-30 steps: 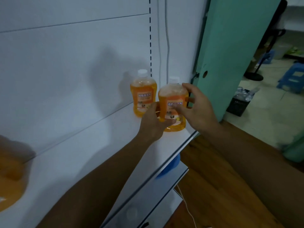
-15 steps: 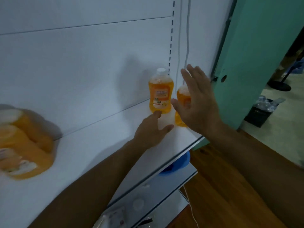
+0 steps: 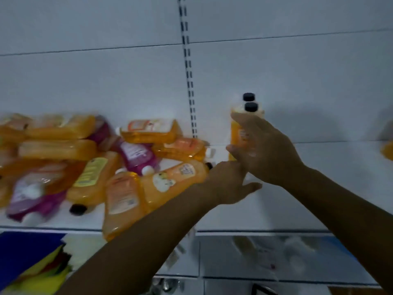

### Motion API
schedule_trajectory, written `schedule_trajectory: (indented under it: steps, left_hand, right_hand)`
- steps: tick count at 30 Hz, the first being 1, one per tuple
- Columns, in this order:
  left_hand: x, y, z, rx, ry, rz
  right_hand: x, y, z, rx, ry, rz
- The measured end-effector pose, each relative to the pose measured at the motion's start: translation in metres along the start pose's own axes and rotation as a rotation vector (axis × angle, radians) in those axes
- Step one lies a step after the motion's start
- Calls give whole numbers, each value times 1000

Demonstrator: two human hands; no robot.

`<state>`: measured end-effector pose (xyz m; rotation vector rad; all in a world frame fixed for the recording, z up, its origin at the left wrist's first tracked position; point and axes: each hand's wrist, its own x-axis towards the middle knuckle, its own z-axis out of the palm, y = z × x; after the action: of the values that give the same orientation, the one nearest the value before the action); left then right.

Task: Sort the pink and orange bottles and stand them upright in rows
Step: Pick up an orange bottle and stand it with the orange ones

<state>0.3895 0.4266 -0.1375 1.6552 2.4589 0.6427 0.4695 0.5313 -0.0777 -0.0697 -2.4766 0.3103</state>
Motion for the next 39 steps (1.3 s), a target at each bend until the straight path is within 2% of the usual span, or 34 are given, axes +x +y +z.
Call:
schedule_trajectory:
  steps: [6, 12, 17, 21, 24, 27, 31, 34, 37, 39]
  left_hand:
    - [-92, -77, -71, 143, 100, -69]
    - [-138, -114, -92, 184, 150, -217]
    - [-120, -110, -80, 245, 13, -258]
    - [-98, -106, -71, 201, -103, -342]
    - [-89, -104, -69, 81, -75, -352]
    - [-84, -92, -68, -92, -12, -310]
    - [-74, -63, -69, -406, 69, -254]
    - [-60, -44, -60, -661, 63, -207]
    - [-44, -29, -48, -870, 44, -190]
    - [-35, -21, -42, -941, 10, -144]
  right_hand:
    - [43, -82, 70, 103, -147, -6]
    - [51, -95, 100, 95, -265, 34]
    - [33, -70, 94, 48, -327, 124]
    - [13, -50, 86, 24, -353, 200]
    - [2, -36, 80, 94, -346, 276]
    - [-5, -29, 72, 289, -253, 378]
    - [-11, -20, 48, 718, -190, 547]
    - [-17, -8, 27, 1029, -253, 573]
    - [-23, -1, 6, 1104, -275, 556]
    - [-25, 3, -6, 1004, -220, 547]
